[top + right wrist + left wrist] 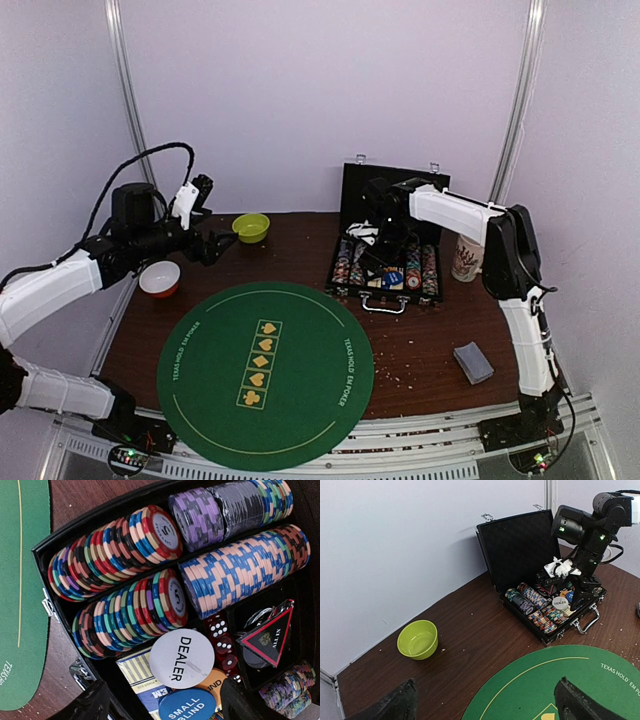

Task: Distribute texas hold em gaming equipment
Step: Pick up the dealer button from the poker case.

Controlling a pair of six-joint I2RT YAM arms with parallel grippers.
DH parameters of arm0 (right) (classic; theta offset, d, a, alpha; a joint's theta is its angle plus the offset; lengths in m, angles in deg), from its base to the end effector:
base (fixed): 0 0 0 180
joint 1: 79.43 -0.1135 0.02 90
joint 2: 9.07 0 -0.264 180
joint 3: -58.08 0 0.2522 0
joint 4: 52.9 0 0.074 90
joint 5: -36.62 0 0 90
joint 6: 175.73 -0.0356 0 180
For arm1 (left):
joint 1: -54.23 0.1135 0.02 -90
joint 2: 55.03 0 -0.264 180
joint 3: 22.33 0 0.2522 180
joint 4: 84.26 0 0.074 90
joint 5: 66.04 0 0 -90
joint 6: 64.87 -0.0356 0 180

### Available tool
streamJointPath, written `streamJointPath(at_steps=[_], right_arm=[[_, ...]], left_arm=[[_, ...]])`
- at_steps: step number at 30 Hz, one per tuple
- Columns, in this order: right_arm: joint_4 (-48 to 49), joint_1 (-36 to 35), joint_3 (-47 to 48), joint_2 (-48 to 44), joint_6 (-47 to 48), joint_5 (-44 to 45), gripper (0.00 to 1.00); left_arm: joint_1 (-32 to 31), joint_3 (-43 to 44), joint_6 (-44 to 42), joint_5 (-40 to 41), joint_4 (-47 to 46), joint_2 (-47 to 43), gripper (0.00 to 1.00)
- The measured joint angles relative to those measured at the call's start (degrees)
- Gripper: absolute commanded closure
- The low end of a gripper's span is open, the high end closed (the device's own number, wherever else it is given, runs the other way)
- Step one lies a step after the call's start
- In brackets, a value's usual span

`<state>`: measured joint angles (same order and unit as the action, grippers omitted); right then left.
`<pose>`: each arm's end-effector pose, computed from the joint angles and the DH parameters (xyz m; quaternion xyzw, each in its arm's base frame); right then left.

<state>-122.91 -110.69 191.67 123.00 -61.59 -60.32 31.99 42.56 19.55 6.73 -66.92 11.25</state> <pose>0.4159 0.2575 0.2144 -0.4658 0.8630 0.0709 0.1822 0.2443 -0.1113 0.3144 0.2779 0.7590 -0.2039 0.5523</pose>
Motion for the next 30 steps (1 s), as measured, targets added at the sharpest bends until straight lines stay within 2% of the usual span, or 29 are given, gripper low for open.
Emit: streamJointPath(at_steps=[5,8,12,19,30], right_arm=[[-1.11,0.55,0.68,1.40,1.70,-0.04,0.22],[-0.98,0.55,0.94,2.47,2.51,0.04,0.28],[-0.42,0.55,0.92,3.06,2.97,0.28,0.30],[0.81,0.55,1.46,4.24,4.20,-0.20,0.45],[0.81,0.94,2.58,5.31,4.79,-1.86,0.49]], left_arm=[[0.00,0.15,-0.20,-0.26,0.00,0.85,0.02],[0.00,0.20,-0.28,-0.44,0.02,1.40,0.02],[0.00,0.20,-0.37,-0.57,0.02,1.66,0.02],[0.00,0.20,-0.42,-0.55,0.02,1.66,0.02],[0.00,0.20,-0.87,-0.52,0.09,1.66,0.02]])
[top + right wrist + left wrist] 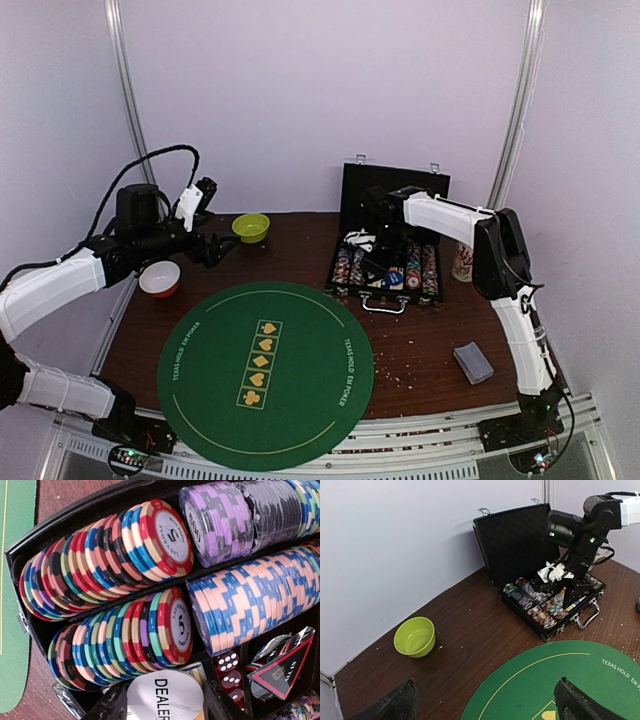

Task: Distribute texas hold em gaming equipment
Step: Pick up the dealer button from the poker case.

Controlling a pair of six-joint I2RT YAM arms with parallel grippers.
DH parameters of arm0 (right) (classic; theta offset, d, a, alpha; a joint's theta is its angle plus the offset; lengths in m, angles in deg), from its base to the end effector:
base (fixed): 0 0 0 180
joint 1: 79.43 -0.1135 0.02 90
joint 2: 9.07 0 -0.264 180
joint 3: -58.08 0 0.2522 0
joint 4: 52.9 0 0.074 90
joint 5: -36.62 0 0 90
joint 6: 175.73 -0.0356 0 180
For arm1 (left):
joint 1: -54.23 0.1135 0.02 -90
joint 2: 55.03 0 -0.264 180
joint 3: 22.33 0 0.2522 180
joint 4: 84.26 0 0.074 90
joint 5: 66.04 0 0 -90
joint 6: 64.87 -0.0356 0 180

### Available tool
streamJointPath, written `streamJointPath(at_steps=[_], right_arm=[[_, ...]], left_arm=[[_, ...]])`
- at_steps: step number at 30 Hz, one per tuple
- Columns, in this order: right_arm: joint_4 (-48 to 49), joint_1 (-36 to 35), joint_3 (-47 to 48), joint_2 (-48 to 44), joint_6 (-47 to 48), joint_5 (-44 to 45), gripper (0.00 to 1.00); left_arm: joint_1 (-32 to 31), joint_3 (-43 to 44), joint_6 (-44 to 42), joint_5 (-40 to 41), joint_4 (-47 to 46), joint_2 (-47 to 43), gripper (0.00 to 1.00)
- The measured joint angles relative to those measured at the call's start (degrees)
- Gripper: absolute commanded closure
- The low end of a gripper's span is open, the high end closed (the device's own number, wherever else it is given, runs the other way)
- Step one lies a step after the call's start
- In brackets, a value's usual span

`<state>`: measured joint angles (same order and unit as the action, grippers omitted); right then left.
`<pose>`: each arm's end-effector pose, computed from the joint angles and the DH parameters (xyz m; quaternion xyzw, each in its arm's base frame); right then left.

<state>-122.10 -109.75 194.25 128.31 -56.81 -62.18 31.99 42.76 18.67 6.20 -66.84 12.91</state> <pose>0.4315 0.2586 0.1841 -0.4970 0.8477 0.0777 0.1687 0.2495 -0.1137 0.3083 0.2864 0.7635 -0.2030 0.5421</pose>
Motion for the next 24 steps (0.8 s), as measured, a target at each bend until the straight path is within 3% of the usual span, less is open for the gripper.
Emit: streamJointPath(at_steps=[11,24], right_arm=[[0.57,0.17,-0.87,-0.50,-0.35,0.02,0.69],[1.27,0.04,-3.43,-2.78,-1.77,1.05,0.75]], left_arm=[[0.00,0.11,-0.59,0.00,0.79,0.31,0.02],[0.00,0.96,-1.79,0.63,0.92,0.63,0.02]])
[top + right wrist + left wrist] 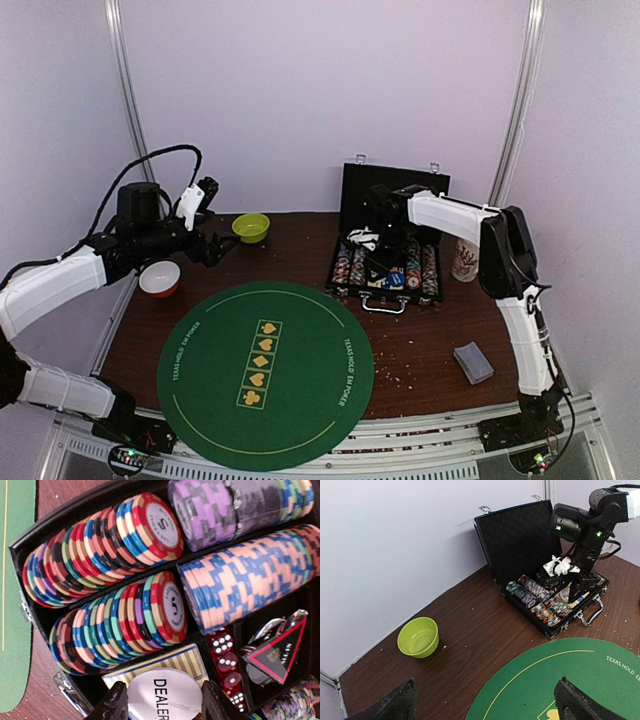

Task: Distribute texas hold em gaming equipment
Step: Pick up the dealer button from the poker case, then place the dealer button on the poker table mat.

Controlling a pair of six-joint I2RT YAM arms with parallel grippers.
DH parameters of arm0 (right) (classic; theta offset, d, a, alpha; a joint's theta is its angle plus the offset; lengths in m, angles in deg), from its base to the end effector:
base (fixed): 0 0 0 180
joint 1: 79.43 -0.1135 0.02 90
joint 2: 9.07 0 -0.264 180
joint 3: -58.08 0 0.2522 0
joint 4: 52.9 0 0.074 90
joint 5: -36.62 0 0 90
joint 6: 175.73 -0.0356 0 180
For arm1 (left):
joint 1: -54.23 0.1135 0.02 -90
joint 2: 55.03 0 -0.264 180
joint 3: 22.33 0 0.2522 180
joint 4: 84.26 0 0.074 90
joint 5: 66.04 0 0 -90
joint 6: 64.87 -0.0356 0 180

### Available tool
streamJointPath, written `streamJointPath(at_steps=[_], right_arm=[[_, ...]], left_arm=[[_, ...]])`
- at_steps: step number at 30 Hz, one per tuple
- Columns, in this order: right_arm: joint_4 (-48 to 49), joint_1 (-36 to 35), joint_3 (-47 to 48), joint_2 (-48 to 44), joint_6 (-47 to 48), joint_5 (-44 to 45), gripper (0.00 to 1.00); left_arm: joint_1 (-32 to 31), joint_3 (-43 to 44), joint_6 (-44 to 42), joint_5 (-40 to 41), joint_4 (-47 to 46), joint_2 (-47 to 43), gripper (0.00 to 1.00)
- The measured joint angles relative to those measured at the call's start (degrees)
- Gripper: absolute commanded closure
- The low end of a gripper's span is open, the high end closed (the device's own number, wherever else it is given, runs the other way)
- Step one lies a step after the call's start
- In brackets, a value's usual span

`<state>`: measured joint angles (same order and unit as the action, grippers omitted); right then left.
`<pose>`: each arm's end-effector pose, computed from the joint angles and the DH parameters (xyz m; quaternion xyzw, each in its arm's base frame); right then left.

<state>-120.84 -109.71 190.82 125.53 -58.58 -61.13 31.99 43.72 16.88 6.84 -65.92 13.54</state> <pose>0.4252 0.2538 0.1907 -0.4823 0.8558 0.0713 0.1731 0.2519 -0.1143 0.3097 0.2956 0.7634 -0.1900 0.5420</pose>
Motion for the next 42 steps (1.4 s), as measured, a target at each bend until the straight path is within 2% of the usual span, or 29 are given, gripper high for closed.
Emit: streamJointPath(at_steps=[8,12,17,21,25,32,42], right_arm=[[2.69,-0.02,-0.50,-4.85,-2.32,0.79,0.76],[5.79,-1.29,-0.52,-7.98,-6.99,0.26,0.77],[16.22,-8.83,-3.67,-10.82,-15.56,-0.02,0.78],[24.09,-18.18,-2.80,-6.82,-22.08,1.29,0.78],[28.04,-23.15,4.48,3.02,-26.58,1.40,0.79],[30.40,-21.05,12.28,15.87,-31.47,2.64,0.81],[33.42,-20.68,15.34,18.45,-33.75,6.29,0.81]], left_arm=[[0.00,0.00,-0.42,0.31,0.00,0.00,0.02],[0.00,0.00,-0.22,1.75,-0.04,0.00,0.02],[0.00,0.00,1.38,6.84,-0.26,0.02,0.02],[0.00,0.02,2.89,11.04,-0.33,0.57,0.02],[0.00,0.02,3.82,13.42,-0.11,0.87,0.02],[0.00,0.02,4.72,14.84,-0.26,0.85,0.02],[0.00,0.02,4.79,14.88,-0.66,0.85,0.02]])
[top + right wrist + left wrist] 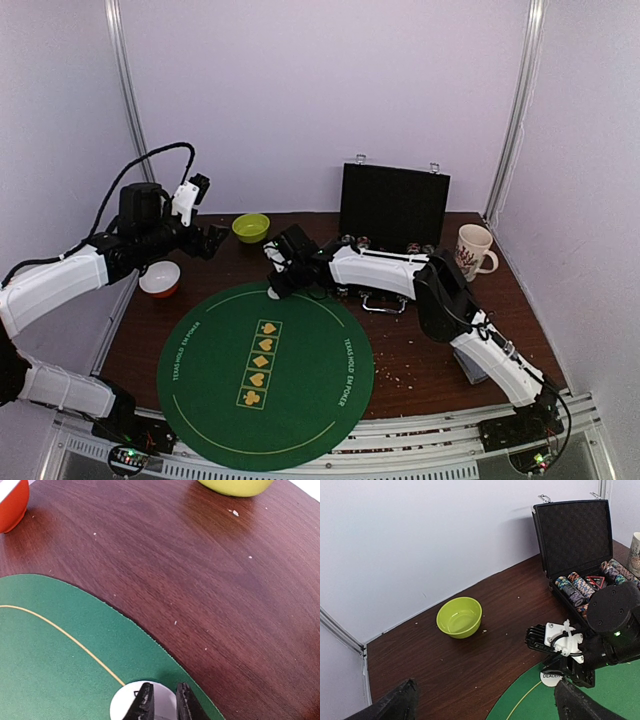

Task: Distribute texas hold em gaming equipment
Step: Place the dealer button on the poker table mat, then pick up the small blind button from the poker case.

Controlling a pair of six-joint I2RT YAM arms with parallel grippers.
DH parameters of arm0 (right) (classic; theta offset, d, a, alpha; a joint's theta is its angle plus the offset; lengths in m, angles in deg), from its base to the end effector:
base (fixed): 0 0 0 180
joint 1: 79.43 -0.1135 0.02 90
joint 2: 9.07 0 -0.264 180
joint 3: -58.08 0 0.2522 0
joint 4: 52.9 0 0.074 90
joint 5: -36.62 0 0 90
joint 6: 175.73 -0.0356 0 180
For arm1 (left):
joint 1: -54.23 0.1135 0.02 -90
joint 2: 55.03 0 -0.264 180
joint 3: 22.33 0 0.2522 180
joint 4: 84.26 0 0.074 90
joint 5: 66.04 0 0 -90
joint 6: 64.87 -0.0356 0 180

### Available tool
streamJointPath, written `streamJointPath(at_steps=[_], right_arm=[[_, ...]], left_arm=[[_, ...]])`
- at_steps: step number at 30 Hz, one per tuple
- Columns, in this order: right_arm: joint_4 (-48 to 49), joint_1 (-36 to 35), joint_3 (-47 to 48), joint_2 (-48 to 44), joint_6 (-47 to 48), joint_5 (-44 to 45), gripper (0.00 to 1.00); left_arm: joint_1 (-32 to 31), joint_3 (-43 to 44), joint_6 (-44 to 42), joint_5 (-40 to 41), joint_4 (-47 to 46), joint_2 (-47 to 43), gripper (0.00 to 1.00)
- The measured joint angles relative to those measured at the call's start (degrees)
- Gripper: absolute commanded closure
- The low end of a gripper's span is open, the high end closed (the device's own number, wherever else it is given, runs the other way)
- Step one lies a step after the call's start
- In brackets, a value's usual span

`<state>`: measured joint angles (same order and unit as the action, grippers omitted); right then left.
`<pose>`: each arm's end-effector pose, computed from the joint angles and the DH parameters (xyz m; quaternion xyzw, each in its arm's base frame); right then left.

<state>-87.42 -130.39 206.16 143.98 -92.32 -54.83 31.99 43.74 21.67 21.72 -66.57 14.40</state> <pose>0.3716 0.4597 0.1416 -0.3465 0.8354 0.2154 0.3684 0.2598 -0.1077 0.3065 0.1941 0.8011 -0.1082 0.5557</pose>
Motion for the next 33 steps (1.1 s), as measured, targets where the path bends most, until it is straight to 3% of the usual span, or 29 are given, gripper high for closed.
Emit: streamJointPath(at_steps=[16,27,33], right_arm=[[-1.22,-0.13,0.26,-1.64,2.25,-3.04,0.62],[-4.90,0.00,-4.79,-13.16,1.70,-9.97,0.54],[-11.54,4.07,-13.94,-23.89,1.99,-10.03,0.47]], left_arm=[[0.00,0.00,-0.02,0.50,0.02,-0.02,0.02],[0.00,0.00,0.87,-2.01,0.20,3.15,0.02],[0.00,0.00,1.46,-4.22,1.42,7.04,0.02]])
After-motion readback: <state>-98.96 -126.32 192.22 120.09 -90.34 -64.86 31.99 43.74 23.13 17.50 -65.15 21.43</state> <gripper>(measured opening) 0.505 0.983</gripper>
